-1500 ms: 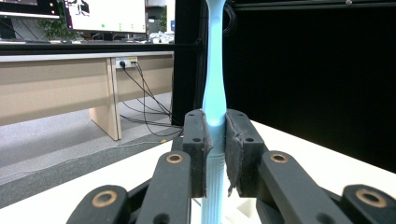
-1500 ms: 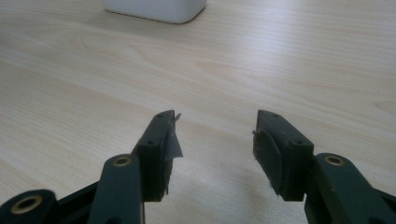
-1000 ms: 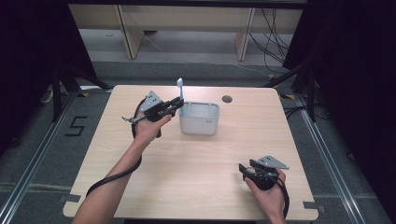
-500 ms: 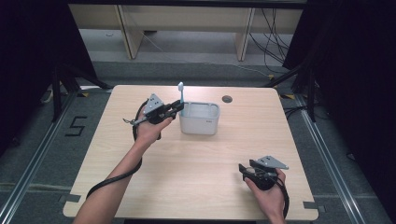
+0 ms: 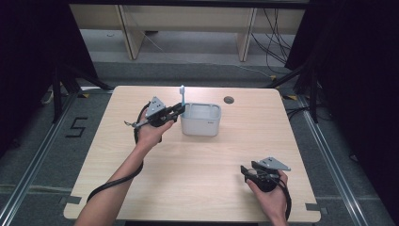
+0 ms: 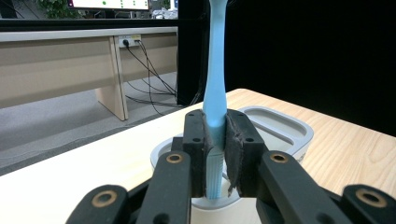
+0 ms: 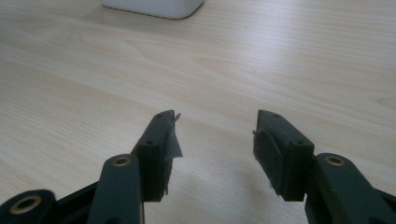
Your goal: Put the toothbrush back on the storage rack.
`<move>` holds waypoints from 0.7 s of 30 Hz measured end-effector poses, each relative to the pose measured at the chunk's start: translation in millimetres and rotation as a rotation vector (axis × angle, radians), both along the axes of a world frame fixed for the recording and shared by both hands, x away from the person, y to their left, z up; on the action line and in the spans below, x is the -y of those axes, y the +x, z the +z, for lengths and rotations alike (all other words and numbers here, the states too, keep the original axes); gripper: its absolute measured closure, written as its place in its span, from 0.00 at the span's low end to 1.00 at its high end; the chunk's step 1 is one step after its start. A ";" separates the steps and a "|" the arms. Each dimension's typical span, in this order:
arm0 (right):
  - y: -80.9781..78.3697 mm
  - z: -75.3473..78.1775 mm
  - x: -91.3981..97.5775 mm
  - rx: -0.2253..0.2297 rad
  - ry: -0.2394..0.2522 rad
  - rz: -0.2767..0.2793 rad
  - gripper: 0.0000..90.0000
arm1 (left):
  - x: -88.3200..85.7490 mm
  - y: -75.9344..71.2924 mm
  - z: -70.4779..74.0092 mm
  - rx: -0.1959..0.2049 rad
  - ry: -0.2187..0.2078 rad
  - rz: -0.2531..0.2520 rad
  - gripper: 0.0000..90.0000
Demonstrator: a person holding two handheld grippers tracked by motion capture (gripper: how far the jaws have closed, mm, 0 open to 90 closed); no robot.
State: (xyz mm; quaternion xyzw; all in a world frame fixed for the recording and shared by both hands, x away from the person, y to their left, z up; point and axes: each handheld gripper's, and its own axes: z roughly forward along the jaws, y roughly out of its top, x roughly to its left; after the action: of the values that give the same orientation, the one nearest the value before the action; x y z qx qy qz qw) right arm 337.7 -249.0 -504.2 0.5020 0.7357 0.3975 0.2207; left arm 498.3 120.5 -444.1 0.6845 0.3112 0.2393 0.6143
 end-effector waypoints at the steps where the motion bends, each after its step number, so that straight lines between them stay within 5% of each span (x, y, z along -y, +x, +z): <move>1: 0.2 -0.4 -0.2 0.002 0.005 0.000 0.54 | 0.0 -0.1 -0.4 0.000 0.000 0.001 0.87; 15: -0.2 -0.1 -0.5 -0.005 0.001 -0.002 0.54 | 0.6 0.3 -6.2 -0.014 0.011 0.009 0.87; 21: -0.6 -1.8 -4.1 -0.016 0.047 -0.013 0.54 | 1.7 1.2 -9.3 -0.019 0.016 0.010 0.87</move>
State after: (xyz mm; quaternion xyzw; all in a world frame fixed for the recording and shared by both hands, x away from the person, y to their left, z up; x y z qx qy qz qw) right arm 337.0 -245.0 -506.0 0.5150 0.7247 0.4092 0.2052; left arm 499.6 118.8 -453.4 0.6900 0.3187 0.2384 0.6046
